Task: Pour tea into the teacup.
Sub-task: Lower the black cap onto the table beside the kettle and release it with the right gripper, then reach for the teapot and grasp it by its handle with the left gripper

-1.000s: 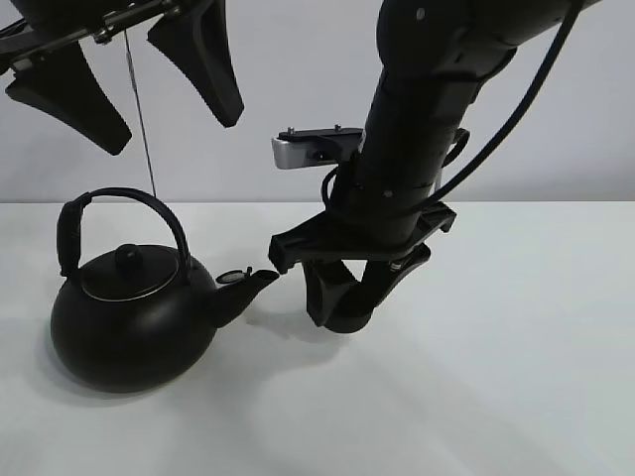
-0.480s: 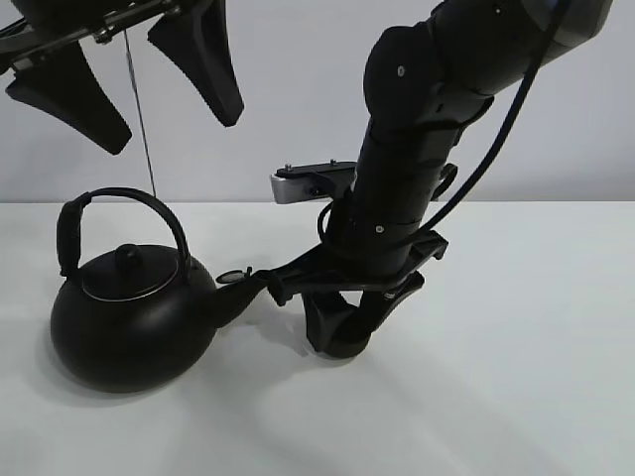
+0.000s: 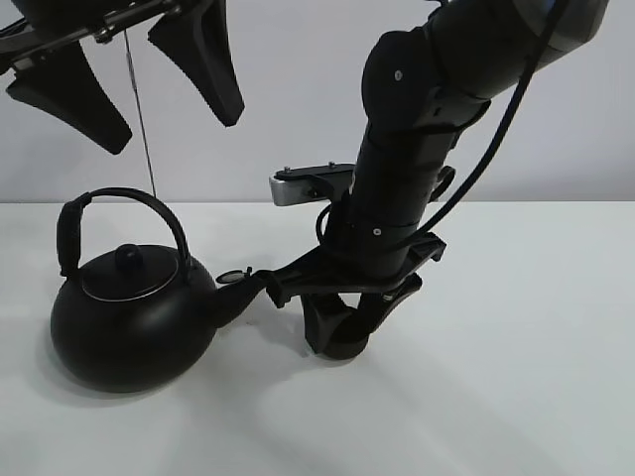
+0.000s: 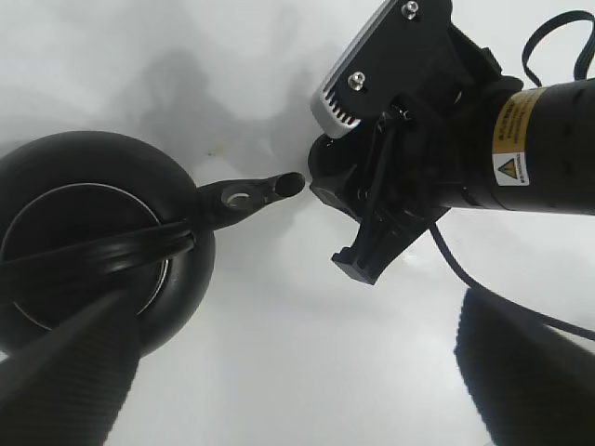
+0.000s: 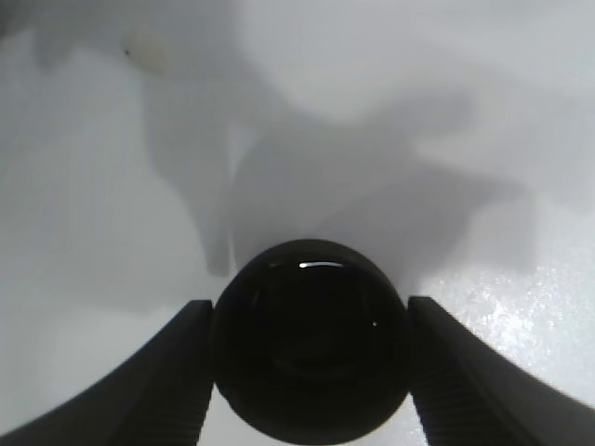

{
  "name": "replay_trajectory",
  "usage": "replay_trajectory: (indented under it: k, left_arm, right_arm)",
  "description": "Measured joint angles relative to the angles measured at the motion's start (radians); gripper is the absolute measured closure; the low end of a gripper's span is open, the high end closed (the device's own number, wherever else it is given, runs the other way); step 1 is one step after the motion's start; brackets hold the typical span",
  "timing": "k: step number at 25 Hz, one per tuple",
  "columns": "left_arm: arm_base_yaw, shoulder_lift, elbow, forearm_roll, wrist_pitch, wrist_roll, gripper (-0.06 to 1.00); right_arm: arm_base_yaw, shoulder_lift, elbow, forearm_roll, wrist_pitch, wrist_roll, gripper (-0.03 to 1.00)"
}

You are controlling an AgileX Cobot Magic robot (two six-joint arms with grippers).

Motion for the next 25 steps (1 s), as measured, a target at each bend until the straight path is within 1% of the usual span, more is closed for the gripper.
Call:
replay_trajectory:
  k: [8,9,14,17,19,22,25]
  left_arm:
    - [0.0,0.0,0.0,0.0,-0.001,0.0,0.28]
    - [0.0,0.0,0.0,0.0,-0.001,0.0,0.28]
    - [0.0,0.0,0.0,0.0,-0.001,0.0,0.28]
    - [0.0,0.0,0.0,0.0,-0.001,0.0,0.28]
    - [0.0,0.0,0.0,0.0,-0.001,0.0,0.28]
    - [0.0,0.0,0.0,0.0,-0.001,0.0,0.28]
    - [0.0,0.0,0.0,0.0,-0.001,0.0,0.28]
  right_arm:
    - [0.0,0.0,0.0,0.0,0.004,0.008,0.56]
    - [0.0,0.0,0.0,0.0,0.009,0.009,0.55]
    - [0.0,-0.009,0.0,0.0,0.035,0.011,0.42]
    - [0.0,-0.045,0.0,-0.008,0.037,0.026,0.4]
    - [0.0,-0.079,0.0,-0.031,0.054,0.051,0.4]
    - [-0.01,-0.138,0.0,-0.094,0.099,0.102,0.37]
    - [-0.061,-0.205,0.0,-0.138,0.15,0.149,0.36]
